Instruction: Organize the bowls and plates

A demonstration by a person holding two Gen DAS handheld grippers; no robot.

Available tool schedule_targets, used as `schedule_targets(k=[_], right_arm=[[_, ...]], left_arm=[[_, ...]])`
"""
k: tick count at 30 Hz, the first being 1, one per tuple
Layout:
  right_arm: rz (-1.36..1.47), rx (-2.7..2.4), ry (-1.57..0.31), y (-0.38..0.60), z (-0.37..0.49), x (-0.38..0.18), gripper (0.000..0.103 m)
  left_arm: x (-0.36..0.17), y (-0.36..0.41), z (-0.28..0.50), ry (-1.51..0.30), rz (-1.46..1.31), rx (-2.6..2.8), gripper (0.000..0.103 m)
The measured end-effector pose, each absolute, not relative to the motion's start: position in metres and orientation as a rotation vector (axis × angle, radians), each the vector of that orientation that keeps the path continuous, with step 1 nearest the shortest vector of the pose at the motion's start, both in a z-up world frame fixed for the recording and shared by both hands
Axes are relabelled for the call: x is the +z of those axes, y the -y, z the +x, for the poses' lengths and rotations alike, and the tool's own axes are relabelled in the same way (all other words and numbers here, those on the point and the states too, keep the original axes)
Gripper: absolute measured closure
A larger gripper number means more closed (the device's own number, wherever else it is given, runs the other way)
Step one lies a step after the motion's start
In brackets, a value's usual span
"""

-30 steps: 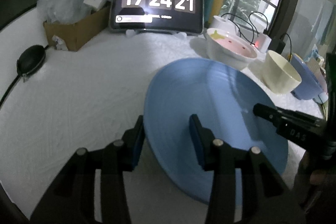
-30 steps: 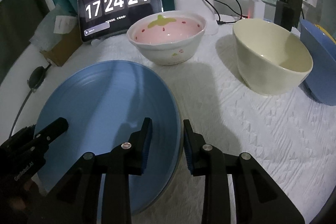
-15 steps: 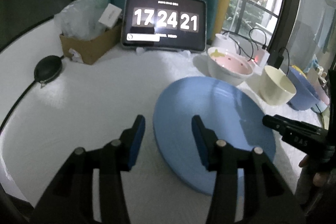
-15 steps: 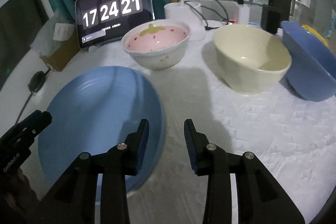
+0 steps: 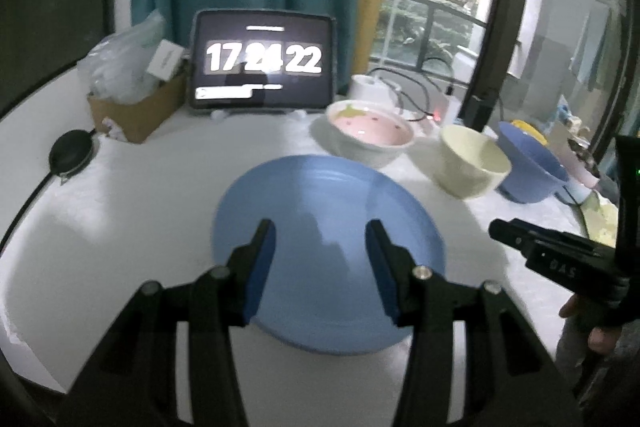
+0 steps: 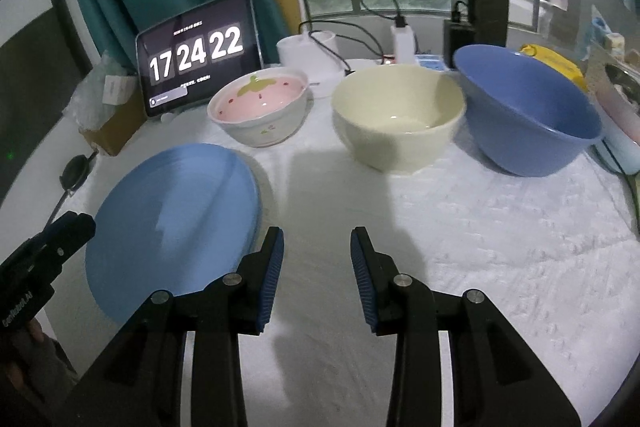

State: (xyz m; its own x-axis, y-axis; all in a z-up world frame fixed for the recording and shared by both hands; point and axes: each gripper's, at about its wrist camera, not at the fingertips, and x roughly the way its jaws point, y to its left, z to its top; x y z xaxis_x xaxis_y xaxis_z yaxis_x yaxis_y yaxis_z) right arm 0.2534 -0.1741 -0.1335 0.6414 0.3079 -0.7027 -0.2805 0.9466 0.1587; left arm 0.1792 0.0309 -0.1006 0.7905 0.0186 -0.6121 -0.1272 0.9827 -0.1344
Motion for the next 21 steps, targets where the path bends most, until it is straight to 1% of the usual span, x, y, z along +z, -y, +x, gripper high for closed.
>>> schedule_targets(k=[21], right_arm=[[0.12, 0.254, -0.735, 0.268, 0.234, -0.114, 0.066]], left_arm=[[-0.082, 0.063, 0.191, -0.657, -0.106, -0.082, 0.054]])
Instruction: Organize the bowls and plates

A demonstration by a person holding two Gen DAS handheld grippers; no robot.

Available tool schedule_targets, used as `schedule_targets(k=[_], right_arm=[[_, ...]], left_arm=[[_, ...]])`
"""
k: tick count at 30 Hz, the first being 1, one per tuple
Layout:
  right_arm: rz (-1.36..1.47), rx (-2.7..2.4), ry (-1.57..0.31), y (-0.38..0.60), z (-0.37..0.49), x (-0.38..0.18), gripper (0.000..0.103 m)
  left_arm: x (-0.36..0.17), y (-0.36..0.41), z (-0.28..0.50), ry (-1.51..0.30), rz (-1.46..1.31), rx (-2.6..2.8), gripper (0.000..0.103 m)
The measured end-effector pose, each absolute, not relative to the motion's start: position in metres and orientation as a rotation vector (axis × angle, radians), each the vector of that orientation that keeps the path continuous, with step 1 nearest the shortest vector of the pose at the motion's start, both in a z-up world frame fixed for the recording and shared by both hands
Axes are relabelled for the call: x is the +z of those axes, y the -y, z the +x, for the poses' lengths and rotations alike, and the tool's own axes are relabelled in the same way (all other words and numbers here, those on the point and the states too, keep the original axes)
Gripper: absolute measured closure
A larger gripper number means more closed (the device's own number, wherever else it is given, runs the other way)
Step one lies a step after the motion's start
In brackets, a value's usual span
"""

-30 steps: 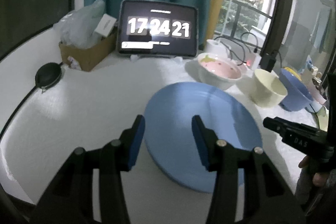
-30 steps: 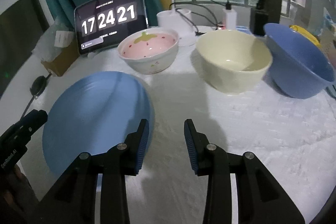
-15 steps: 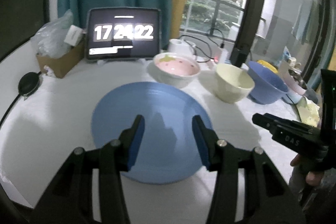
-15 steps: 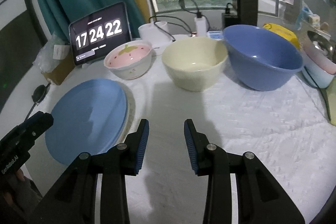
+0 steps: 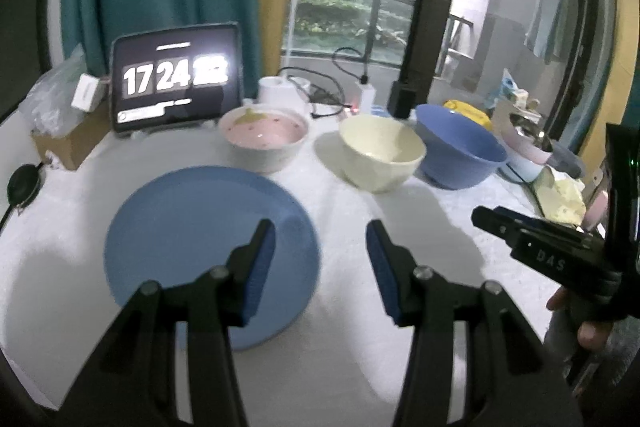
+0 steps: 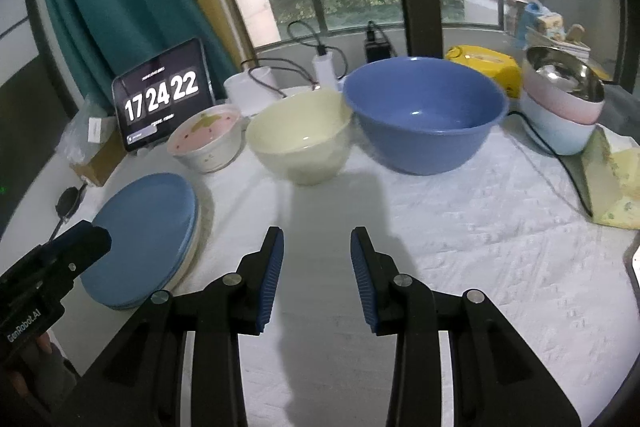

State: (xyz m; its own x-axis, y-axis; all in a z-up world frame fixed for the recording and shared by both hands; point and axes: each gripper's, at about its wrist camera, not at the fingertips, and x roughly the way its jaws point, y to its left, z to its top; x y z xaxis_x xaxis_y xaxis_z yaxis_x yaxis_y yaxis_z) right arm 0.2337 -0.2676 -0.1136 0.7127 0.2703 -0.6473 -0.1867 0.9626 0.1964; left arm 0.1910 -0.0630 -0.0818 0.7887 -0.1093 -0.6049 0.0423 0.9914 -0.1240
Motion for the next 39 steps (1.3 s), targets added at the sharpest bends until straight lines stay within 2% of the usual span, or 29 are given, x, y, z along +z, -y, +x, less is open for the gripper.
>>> schedule_targets(k=[20, 23, 24, 25, 28, 39], right_arm=[[0.159, 0.195, -0.664, 0.343, 0.241, -0.098, 0.066], [0.161, 0.187, -0.658, 0.352, 0.249, -0.097, 0.066], [0.159, 0.184, -0.656, 0.354, 0.253, -0.097, 0.066], [0.159, 0.182, -0.656, 0.356, 0.256, -0.097, 0.065], [0.155, 0.177, -0.651, 0.361, 0.267, -0.095, 0.06], [0.2, 0.142, -0.663, 0.379, 0.305, -0.104, 0.06]], left_arm=[[-0.062, 0.153, 0.222, -0.614, -0.047, -0.204, 0.054], [-0.06, 0.165, 0.23, -0.596, -0.031, -0.217, 0.047], [-0.06, 0.168, 0.234, -0.59, -0.028, -0.221, 0.037], [-0.059, 0.172, 0.238, -0.583, -0.028, -0.224, 0.034], [-0.059, 0.18, 0.25, -0.584, -0.021, -0.233, 0.034], [-0.07, 0.198, 0.298, -0.607, -0.016, -0.258, 0.034]])
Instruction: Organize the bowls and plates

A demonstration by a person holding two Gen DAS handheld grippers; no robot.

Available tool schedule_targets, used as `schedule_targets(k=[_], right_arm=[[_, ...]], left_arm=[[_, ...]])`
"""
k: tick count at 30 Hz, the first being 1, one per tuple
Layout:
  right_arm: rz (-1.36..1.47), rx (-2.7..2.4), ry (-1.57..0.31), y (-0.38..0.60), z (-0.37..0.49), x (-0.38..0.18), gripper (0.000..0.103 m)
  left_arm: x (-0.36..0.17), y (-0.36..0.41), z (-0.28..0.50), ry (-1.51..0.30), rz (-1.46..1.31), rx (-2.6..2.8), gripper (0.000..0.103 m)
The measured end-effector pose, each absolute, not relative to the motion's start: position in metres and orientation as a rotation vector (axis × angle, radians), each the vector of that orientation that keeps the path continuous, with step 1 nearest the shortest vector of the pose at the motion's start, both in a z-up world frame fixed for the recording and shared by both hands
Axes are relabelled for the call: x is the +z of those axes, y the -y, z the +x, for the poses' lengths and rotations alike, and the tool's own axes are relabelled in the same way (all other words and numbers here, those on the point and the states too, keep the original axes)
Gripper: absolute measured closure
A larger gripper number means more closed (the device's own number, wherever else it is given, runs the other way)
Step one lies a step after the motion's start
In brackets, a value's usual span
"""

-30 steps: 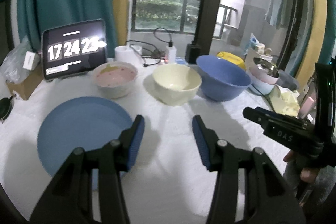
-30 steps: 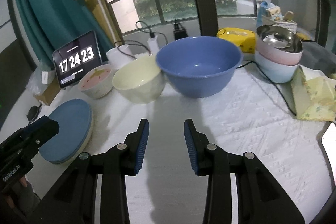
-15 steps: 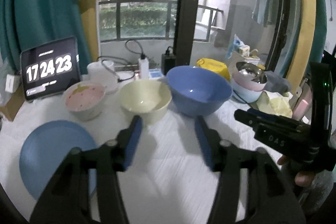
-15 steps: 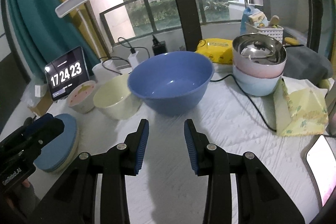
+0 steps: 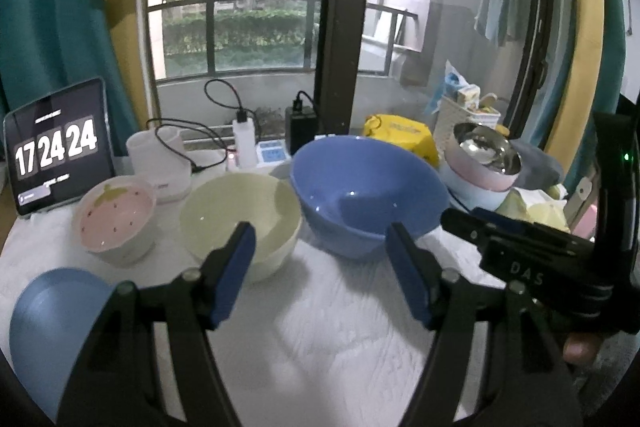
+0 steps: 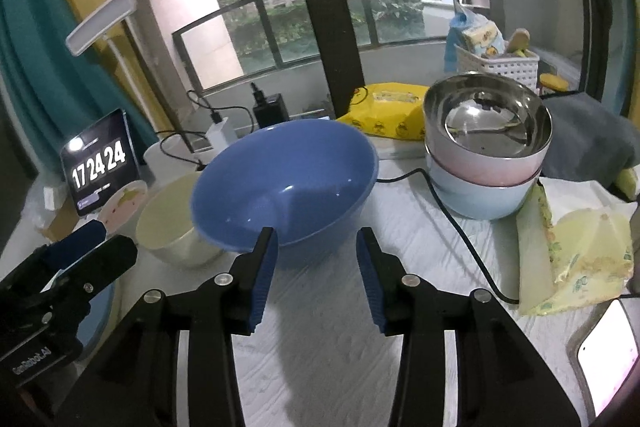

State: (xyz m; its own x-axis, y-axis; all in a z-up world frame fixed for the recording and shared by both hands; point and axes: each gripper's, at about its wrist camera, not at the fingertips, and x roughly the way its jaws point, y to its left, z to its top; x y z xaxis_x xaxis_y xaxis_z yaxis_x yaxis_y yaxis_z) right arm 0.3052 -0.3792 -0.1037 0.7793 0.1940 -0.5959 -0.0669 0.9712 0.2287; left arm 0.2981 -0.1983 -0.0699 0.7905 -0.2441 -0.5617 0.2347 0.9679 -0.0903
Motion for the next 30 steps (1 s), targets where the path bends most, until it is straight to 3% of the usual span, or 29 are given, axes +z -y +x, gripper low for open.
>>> schedule_targets(k=[25, 29, 30], right_arm=[[0.237, 0.101, -0.777, 0.387, 0.343, -0.155, 0.059], [0.234, 0.109, -0.779, 0.386, 0.342, -0.156, 0.076], [0.229, 0.112, -0.777, 0.385, 0.342, -0.156, 0.078]], left_arm=[[-0.112, 0.225, 0.344, -0.652, 0.072, -0.254, 0.034], [-0.116, 0.226, 0.346, -0.654, 0.082, -0.253, 0.036], [-0.117, 0.226, 0.346, -0.652, 0.082, -0.254, 0.046]])
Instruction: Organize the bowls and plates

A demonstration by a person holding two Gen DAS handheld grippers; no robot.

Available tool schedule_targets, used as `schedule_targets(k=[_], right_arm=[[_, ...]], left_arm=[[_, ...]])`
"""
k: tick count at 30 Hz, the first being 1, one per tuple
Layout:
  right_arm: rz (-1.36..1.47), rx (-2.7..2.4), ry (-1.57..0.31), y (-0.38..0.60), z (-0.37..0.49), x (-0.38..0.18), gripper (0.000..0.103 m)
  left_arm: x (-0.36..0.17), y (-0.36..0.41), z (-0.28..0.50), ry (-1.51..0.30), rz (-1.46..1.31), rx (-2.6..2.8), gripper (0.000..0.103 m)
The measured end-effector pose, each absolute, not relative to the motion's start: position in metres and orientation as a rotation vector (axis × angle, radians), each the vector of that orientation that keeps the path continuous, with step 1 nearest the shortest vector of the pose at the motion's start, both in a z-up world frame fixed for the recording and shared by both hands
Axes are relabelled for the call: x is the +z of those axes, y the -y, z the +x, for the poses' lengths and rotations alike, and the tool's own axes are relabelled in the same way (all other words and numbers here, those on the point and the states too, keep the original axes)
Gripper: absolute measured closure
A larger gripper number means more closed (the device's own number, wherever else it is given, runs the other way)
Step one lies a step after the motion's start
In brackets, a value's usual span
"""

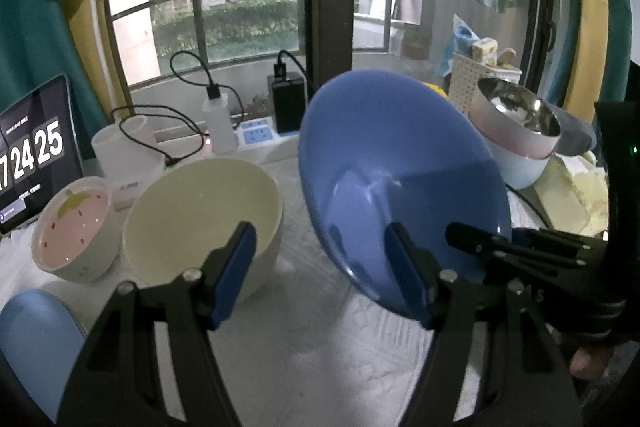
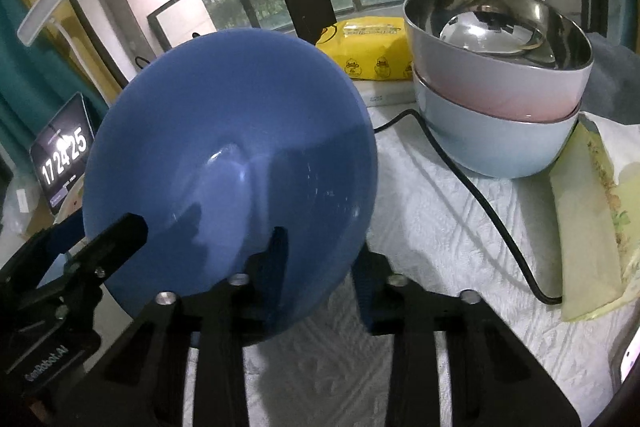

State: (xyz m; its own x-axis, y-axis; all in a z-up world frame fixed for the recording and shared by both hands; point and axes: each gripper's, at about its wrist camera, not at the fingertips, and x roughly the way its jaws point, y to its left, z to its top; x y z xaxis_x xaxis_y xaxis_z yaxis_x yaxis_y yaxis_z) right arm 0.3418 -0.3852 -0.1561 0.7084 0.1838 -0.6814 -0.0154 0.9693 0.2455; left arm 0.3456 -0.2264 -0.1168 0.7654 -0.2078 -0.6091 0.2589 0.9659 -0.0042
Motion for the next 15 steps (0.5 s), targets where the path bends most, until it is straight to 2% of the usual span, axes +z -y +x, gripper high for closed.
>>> schedule_targets(k=[4, 9, 15], right_arm=[[0.213, 0.115, -0.767, 0.383, 0.339, -0.156, 0.085], [0.198, 0.11, -0.756, 0.38, 0.335, -0.153, 0.087], [0.183, 0.118, -0.733, 0.375, 0.326, -0.143, 0.087]], left_arm=[[-0.117, 0.227, 0.346, -0.643, 0.093, -0.253, 0.065], [-0.117, 0.225, 0.344, -0.649, 0.093, -0.252, 0.07], [-0.11, 0.219, 0.335, -0.638, 0.088, -0.245, 0.07]])
